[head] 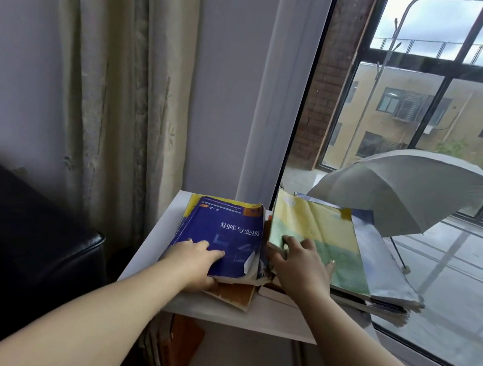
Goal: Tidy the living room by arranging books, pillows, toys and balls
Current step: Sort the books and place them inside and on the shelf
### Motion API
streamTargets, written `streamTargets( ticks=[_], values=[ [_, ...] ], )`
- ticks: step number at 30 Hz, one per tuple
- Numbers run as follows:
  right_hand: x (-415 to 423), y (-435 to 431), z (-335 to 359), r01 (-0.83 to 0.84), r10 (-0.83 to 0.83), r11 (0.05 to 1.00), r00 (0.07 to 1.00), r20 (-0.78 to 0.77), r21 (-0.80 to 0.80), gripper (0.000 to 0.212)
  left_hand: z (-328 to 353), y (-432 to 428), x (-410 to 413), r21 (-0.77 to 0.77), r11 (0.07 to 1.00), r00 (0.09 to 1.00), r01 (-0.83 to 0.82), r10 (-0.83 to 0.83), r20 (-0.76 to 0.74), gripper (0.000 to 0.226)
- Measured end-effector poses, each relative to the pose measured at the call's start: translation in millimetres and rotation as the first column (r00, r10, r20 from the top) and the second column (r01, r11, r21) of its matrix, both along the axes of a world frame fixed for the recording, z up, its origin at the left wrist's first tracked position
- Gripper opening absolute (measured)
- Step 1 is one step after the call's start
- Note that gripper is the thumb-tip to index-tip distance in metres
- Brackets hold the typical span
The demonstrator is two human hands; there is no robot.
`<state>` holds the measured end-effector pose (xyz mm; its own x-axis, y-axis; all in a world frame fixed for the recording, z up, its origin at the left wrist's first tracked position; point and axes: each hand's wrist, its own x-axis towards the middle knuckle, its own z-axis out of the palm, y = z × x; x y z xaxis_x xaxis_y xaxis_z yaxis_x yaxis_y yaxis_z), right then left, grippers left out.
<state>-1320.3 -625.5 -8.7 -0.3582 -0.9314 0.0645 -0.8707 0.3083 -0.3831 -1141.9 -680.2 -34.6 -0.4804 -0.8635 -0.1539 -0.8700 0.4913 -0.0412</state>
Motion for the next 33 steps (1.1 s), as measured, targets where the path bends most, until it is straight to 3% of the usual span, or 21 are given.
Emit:
streamTargets(
  ticks=[3, 6, 8, 10, 12, 14, 15, 17, 20, 22, 24, 25, 27, 30, 33],
  values=[
    [3, 4, -4, -0.033, 0.036, 0.998, 0.997, -0.066, 0.045, 0.049, 0, 8, 6, -0.092, 0.994, 0.998, 0.061, -0.063, -0.018, 0.044],
    [3, 6, -3, -0.038, 0.041, 0.998, 0.998, -0.056, 0.053, 0.047, 10, 12, 18, 0.020, 0.999, 0.973, -0.037, 0.041, -0.226, 0.031],
    [2, 8, -2, -0.041, 0.042, 0.998, 0.999, -0.029, 0.040, 0.047, 17, 13, 25, 0.105, 0.985, 0.898, -0.139, 0.170, -0.405, 0.022],
    [1, 9, -1, -0.026, 0.026, 1.000, 0.999, 0.029, -0.003, 0.047, 18, 14, 29, 0.182, 0.947, 0.694, -0.266, 0.318, -0.646, 0.021],
    [-1, 10, 0, -0.010, 0.012, 0.999, 0.997, 0.072, -0.038, 0.046, 19, 14, 31, 0.255, 0.893, 0.350, -0.372, 0.389, -0.852, 0.024],
    [-1, 10, -1, -0.007, 0.010, 0.999, 0.997, 0.071, -0.040, 0.044, 25, 11, 32, 0.270, 0.864, 0.066, -0.425, 0.326, -0.943, 0.023],
    [-1, 10, -3, -0.008, 0.010, 0.999, 0.998, 0.056, -0.037, 0.043, 31, 9, 31, 0.228, 0.861, 0.015, -0.454, 0.263, -0.965, 0.023],
    [0, 10, -6, -0.011, 0.012, 0.999, 1.000, 0.016, -0.038, 0.042, 43, 7, 30, 0.054, 0.841, 0.072, -0.539, 0.110, -0.991, 0.025],
    [1, 9, -7, -0.014, 0.014, 0.999, 1.000, 0.001, -0.039, 0.041, 50, 10, 26, -0.184, 0.825, 0.265, -0.534, -0.043, -0.963, 0.028],
    [1, 9, -6, -0.013, 0.014, 0.999, 1.000, 0.010, -0.041, 0.041, 31, 7, 22, -0.185, 0.917, 0.515, -0.354, 0.027, -0.857, 0.034],
    [0, 8, -6, -0.011, 0.012, 0.999, 1.000, 0.018, -0.040, 0.040, 3, 4, 17, -0.018, 0.986, 0.844, -0.168, 0.135, -0.520, 0.041],
    [0, 8, -6, -0.008, 0.009, 0.999, 1.000, 0.017, -0.040, 0.040, -6, 4, 14, 0.052, 0.988, 0.924, -0.147, 0.156, -0.349, 0.045],
    [0, 8, -6, -0.002, 0.002, 0.999, 1.000, 0.009, -0.044, 0.039, -10, 6, 13, 0.121, 0.982, 0.960, -0.142, 0.167, -0.223, 0.049],
    [3, 8, -6, 0.017, -0.016, 0.997, 1.000, 0.012, -0.079, 0.037, -3, 4, 17, 0.210, 0.972, 0.950, -0.109, 0.164, -0.265, 0.050],
    [6, 11, -3, 0.062, -0.027, 0.971, 0.988, 0.153, -0.232, 0.032, 4, 4, 23, 0.279, 0.958, 0.941, -0.062, 0.149, -0.304, 0.051]
  ],
)
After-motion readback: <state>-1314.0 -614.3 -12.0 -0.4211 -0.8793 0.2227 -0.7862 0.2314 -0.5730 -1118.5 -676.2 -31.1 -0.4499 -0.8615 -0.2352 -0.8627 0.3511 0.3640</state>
